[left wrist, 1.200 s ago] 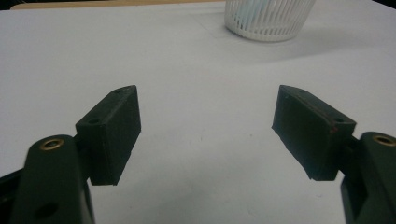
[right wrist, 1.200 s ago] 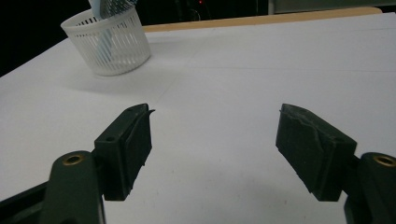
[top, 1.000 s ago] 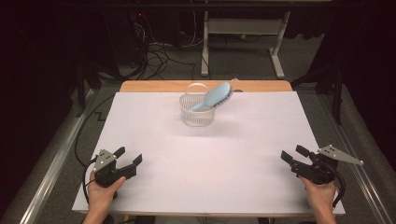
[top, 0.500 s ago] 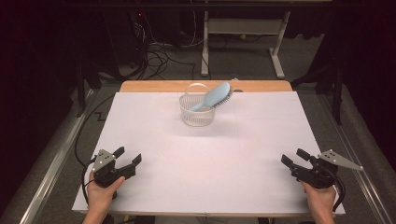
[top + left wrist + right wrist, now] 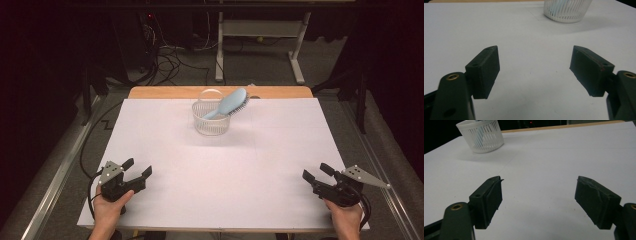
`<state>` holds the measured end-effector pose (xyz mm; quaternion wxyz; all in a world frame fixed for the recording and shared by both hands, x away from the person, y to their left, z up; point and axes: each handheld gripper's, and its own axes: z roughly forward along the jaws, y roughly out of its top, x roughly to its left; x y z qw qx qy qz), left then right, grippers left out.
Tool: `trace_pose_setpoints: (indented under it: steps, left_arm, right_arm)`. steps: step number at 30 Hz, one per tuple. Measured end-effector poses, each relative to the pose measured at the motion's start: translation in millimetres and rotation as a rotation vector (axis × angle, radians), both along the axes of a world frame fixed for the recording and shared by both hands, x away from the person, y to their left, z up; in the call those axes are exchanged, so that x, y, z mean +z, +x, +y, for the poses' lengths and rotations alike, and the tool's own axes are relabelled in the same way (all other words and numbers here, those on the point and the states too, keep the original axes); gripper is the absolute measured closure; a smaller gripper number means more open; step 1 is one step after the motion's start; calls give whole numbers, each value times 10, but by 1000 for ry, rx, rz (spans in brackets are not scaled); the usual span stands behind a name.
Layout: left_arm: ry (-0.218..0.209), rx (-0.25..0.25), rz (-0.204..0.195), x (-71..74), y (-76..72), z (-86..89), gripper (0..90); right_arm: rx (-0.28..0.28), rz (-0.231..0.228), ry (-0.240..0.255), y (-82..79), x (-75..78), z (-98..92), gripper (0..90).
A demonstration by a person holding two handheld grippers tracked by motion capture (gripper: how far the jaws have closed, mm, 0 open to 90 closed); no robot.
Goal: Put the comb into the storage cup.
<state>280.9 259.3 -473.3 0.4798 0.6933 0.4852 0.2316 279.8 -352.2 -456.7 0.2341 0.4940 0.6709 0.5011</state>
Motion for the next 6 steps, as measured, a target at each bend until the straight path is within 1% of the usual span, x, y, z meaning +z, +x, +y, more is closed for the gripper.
trace_pose_setpoints:
  steps: [6]
  left_arm:
    - [1, 0, 2, -3, 4, 0, 246]
  right_arm:
    - [1, 7, -1, 9, -11, 2, 226]
